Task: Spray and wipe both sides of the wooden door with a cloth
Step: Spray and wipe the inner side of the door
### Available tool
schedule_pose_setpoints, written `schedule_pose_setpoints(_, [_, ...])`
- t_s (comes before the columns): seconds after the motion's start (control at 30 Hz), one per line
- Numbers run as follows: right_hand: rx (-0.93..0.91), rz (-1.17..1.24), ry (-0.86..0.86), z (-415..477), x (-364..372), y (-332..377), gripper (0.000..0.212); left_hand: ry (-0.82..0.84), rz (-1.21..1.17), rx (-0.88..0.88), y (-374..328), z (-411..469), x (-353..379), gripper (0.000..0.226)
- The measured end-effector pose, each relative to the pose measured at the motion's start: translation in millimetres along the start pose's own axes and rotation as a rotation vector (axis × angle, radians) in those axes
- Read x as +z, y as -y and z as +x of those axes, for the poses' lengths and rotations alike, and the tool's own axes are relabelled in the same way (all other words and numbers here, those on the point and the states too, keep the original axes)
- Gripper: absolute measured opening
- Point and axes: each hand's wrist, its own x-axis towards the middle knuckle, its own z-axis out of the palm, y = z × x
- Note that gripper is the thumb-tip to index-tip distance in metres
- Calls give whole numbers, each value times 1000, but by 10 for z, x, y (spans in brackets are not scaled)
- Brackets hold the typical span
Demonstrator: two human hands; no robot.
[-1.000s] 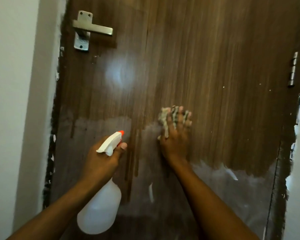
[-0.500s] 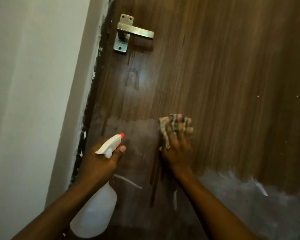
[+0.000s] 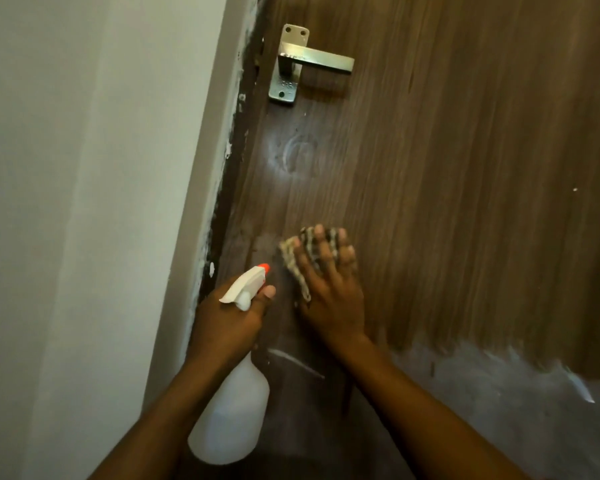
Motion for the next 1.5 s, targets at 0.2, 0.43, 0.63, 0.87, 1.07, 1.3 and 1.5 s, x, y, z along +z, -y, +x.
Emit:
schedule_pose_setpoints(0.2, [-184, -23, -1, -330, -39, -192, 74, -31, 49, -19, 163, 8, -163, 51])
schedule_pose_setpoints(0.43, [84, 22, -57, 796, 94, 615, 66, -89, 144, 53, 185, 136, -543, 43])
schedule_pose_setpoints(0.63, [-308, 23, 22, 191, 260, 791, 60, -77, 174, 3, 193, 149, -710, 42])
schedule_pose_setpoints(0.87, [176, 34, -12, 500, -14, 529, 74, -78, 157, 26, 186, 105, -782, 41])
schedule_pose_setpoints(1.07, [-205, 113, 3, 310, 286, 1114, 57, -71, 173, 36, 194, 39, -745, 47])
schedule_pose_setpoints(1.3, [-268, 88, 45, -1172, 261, 602, 65, -46, 169, 53, 211, -15, -656, 51])
schedule_pose_setpoints(1.5, [316, 79, -11, -522, 68, 592, 77, -28, 133, 19, 290, -33, -495, 49])
